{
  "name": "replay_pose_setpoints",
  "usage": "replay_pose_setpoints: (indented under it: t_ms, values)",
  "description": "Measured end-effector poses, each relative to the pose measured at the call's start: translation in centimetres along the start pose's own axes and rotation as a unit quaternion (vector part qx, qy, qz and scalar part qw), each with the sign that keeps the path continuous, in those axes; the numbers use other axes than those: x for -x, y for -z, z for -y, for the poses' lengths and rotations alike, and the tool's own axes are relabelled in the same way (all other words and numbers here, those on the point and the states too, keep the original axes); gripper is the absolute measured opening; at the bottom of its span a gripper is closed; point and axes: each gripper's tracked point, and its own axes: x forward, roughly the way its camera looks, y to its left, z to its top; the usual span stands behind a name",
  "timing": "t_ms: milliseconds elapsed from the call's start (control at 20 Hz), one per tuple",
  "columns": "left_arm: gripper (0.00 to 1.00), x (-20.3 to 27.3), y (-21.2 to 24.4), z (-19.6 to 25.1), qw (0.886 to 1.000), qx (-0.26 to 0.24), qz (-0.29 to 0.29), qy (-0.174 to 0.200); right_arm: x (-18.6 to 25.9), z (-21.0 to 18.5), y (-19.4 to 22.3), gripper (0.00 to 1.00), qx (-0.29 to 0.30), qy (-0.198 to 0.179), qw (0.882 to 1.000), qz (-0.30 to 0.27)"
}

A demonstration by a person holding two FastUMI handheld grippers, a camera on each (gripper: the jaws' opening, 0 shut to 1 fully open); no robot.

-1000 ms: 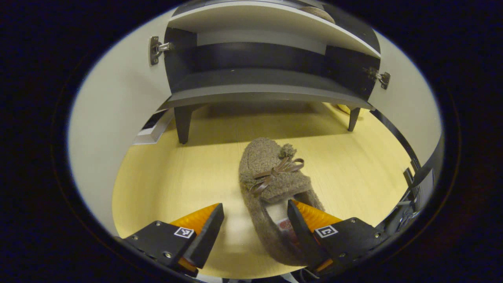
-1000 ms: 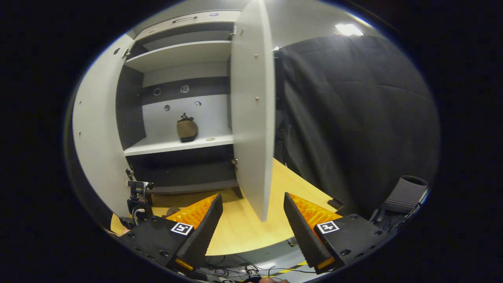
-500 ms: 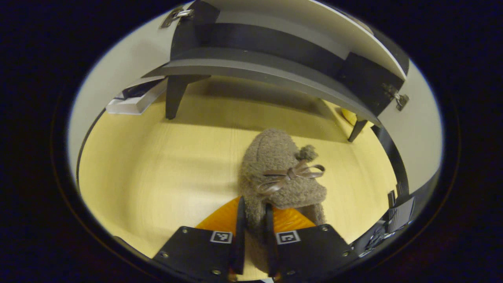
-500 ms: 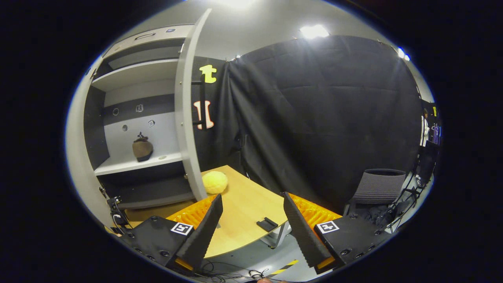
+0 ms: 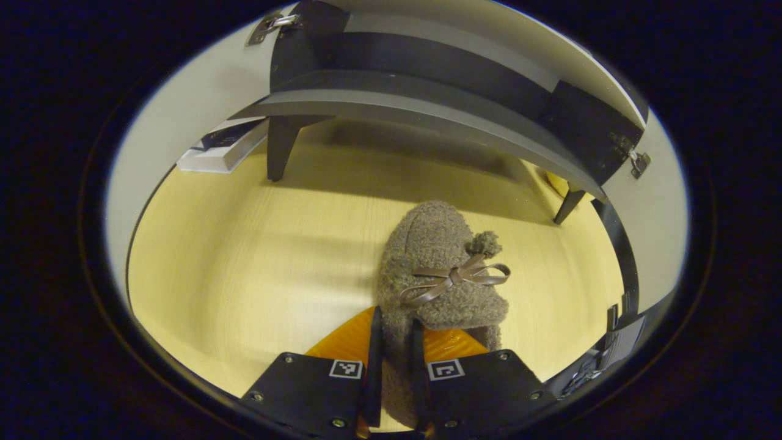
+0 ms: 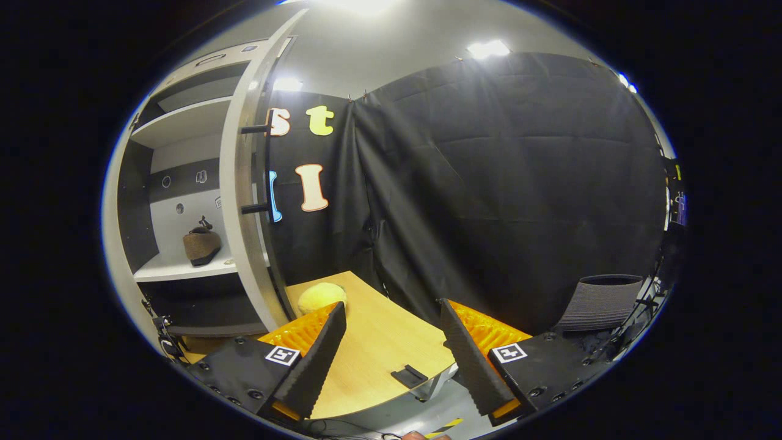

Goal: Grab one shoe with the right hand and put it into the shoe cabinet, grab the other shoe with the left hand and put it into the shoe cabinet; then close the right door with the right hand and the left door with the left hand.

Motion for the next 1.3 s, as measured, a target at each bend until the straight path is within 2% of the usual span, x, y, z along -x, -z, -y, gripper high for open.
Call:
replay_pose_setpoints:
  t_ms: [50, 100, 300, 600, 850, 1050, 1300]
  values:
    - [0.24, -0.9, -0.8, -0.5, 1.000, 0.003, 0.017, -0.015, -0.7, 0.0, 0.0, 0.98, -0.002, -0.005, 1.000, -0.001]
    - [0.03, 0.2, -0.5, -0.5, 1.000, 0.009, 0.004, -0.027, -1.5, 0.0, 0.1, 0.98, -0.004, -0.012, 1.000, -0.004]
    - [0.03, 0.5, -0.4, -0.4, 0.999, 0.021, 0.008, -0.042, -4.8, 0.9, 0.0, 0.98, -0.008, -0.032, 0.999, -0.010]
    - [0.02, 0.4, 0.0, 0.1, 0.994, 0.076, 0.019, -0.072, -10.5, 2.5, -0.7, 0.98, -0.012, -0.061, 0.998, -0.004]
    - [0.02, 1.7, -1.4, -0.5, 0.991, 0.102, 0.042, -0.079, -15.4, 0.9, -0.8, 0.98, -0.019, -0.106, 0.994, -0.017]
    - [0.02, 5.0, -4.2, -1.5, 0.987, 0.103, 0.092, -0.086, -16.7, -1.1, -1.5, 0.98, -0.014, -0.134, 0.991, -0.011]
    - [0.01, 7.0, -6.6, -2.7, 0.984, 0.063, 0.152, -0.072, -16.5, -2.4, -1.1, 0.99, -0.021, -0.143, 0.989, -0.018]
